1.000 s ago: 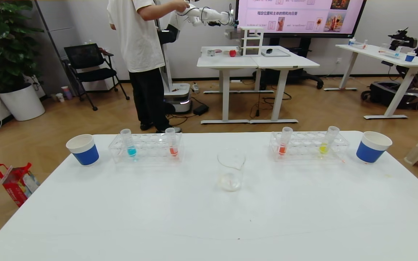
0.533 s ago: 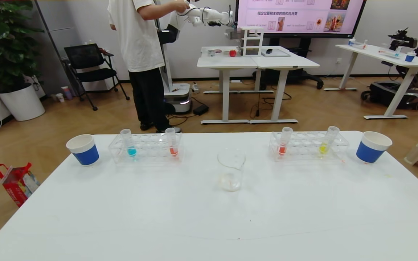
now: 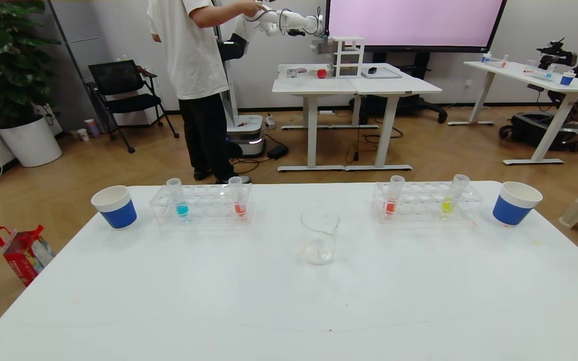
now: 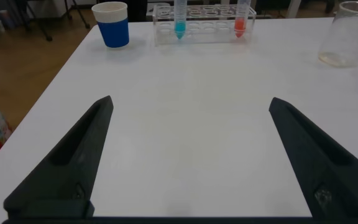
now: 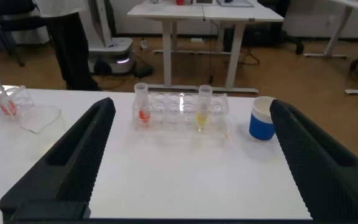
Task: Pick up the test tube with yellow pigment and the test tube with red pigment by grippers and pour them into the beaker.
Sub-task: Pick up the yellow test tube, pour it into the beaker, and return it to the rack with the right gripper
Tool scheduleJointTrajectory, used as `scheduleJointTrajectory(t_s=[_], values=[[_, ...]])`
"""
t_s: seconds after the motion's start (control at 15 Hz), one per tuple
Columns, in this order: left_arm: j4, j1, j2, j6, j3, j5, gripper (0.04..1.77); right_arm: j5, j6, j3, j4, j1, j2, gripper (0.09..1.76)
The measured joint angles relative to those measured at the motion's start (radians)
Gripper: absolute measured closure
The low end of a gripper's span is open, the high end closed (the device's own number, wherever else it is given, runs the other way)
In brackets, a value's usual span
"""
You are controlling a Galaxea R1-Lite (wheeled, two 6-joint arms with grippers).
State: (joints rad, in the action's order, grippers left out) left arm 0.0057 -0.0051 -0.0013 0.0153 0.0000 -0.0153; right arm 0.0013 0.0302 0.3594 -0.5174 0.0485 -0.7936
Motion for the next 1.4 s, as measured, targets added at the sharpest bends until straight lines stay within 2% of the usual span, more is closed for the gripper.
scheduleJointTrajectory(t_s=[0.47,0.6,1.07,1.4], values=[[0.000,0.000,0.000,0.000,0.000,0.000,0.06,0.048,0.039,0.027,-0.505,-0.079,-0.579,0.11],[0.000,0.000,0.000,0.000,0.000,0.000,0.06,0.054,0.040,0.049,-0.606,-0.097,-0.734,0.11],[0.000,0.000,0.000,0.000,0.000,0.000,0.06,0.093,0.040,0.170,-0.868,-0.117,-1.124,0.11],[0.000,0.000,0.000,0.000,0.000,0.000,0.06,0.146,0.040,0.320,-0.892,-0.138,-1.302,0.11]])
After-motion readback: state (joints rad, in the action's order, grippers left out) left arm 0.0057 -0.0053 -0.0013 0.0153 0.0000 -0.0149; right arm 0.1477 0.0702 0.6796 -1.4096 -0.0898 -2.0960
